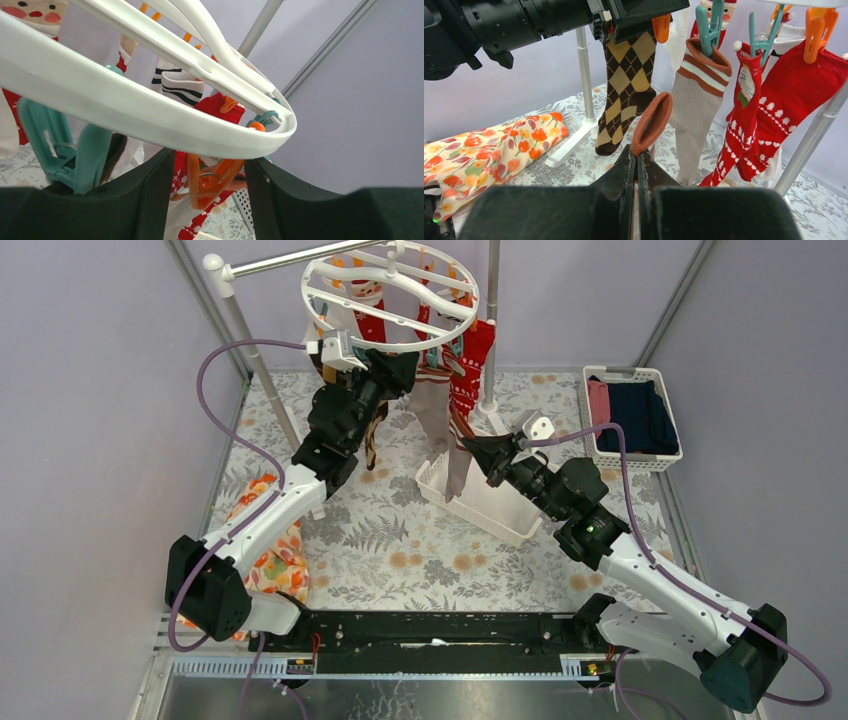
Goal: Clip the socks to the hanger
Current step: Open the clamp at the hanger, then clamp the sock onto the hanger.
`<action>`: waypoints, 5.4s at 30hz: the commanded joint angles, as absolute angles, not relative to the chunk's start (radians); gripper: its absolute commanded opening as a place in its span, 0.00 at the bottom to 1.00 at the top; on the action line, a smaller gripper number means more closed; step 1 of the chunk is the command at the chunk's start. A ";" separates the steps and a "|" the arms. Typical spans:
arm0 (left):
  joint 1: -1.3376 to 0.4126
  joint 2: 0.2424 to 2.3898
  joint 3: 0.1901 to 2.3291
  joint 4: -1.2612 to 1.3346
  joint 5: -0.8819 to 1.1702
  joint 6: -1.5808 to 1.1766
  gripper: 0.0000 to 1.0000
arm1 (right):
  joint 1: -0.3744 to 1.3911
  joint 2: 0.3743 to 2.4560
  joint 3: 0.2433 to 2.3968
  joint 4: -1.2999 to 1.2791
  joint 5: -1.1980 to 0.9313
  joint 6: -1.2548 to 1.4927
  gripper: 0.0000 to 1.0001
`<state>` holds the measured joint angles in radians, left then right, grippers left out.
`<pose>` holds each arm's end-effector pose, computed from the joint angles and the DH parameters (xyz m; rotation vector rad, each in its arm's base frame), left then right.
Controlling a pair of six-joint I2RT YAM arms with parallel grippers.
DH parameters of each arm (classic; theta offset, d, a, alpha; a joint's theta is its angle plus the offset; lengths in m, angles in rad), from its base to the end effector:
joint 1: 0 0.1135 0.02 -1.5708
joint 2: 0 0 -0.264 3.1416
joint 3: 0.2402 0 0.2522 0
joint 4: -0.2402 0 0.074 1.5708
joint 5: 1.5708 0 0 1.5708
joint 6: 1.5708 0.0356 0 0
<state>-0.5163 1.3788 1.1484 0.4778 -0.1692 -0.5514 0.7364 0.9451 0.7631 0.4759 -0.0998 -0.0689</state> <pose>0.2878 -0.1565 0.4018 -0.1722 1.3594 -0.7905 0.1620 0.1517 0.3739 -0.5907 1.1633 0.6360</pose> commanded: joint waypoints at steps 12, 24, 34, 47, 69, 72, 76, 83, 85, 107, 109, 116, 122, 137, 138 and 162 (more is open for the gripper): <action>-0.520 1.353 1.152 0.500 -0.194 -0.560 0.52 | 0.726 0.933 0.765 0.538 -0.126 -0.069 0.00; -0.515 1.343 1.151 0.492 -0.187 -0.563 0.49 | 0.726 0.934 0.762 0.546 -0.133 -0.071 0.00; -0.508 1.340 1.150 0.487 -0.182 -0.569 0.47 | 0.726 0.937 0.759 0.554 -0.142 -0.074 0.00; -0.503 1.339 1.155 0.476 -0.173 -0.581 0.42 | 0.726 0.938 0.758 0.558 -0.147 -0.076 0.00; -0.494 1.337 1.165 0.448 -0.176 -0.612 0.34 | 0.726 1.046 0.839 0.560 -0.164 -0.184 0.00; -0.491 1.340 1.166 0.443 -0.170 -0.615 0.32 | 0.727 1.080 0.860 0.572 -0.163 -0.206 0.00; -0.489 1.343 1.173 0.435 -0.164 -0.626 0.31 | 0.728 1.121 0.906 0.574 -0.173 -0.231 0.00; -0.489 1.341 1.186 0.408 -0.172 -0.637 0.28 | 0.734 1.195 0.995 0.568 -0.176 -0.283 0.00; -0.489 1.339 1.186 0.405 -0.175 -0.639 0.27 | 0.744 1.212 1.013 0.567 -0.164 -0.306 0.00; -0.489 1.328 1.187 0.388 -0.161 -0.648 0.25 | 0.806 1.362 1.135 0.527 -0.005 -0.397 0.00; -0.489 1.327 1.189 0.387 -0.160 -0.647 0.25 | 0.805 1.371 1.141 0.526 0.012 -0.405 0.00; -0.489 1.325 1.194 0.379 -0.154 -0.652 0.25 | 0.815 1.416 1.168 0.517 0.038 -0.444 0.00; -0.489 1.316 1.178 0.376 -0.154 -0.658 0.25 | 0.821 1.433 1.181 0.527 0.052 -0.461 0.00; -0.489 1.313 1.191 0.324 -0.182 -0.661 0.24 | 0.847 1.470 1.236 0.516 0.078 -0.498 0.00; -0.489 1.312 1.192 0.322 -0.182 -0.661 0.24 | 0.850 1.473 1.241 0.514 0.083 -0.505 0.00; -0.500 1.306 1.228 0.204 -0.224 -0.606 0.21 | 0.863 1.513 1.260 0.461 0.149 -0.601 0.00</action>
<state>-0.4965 1.3178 1.1854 0.2600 -0.1841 -0.6476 0.8532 1.5105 1.2201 0.4385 0.1280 -0.5694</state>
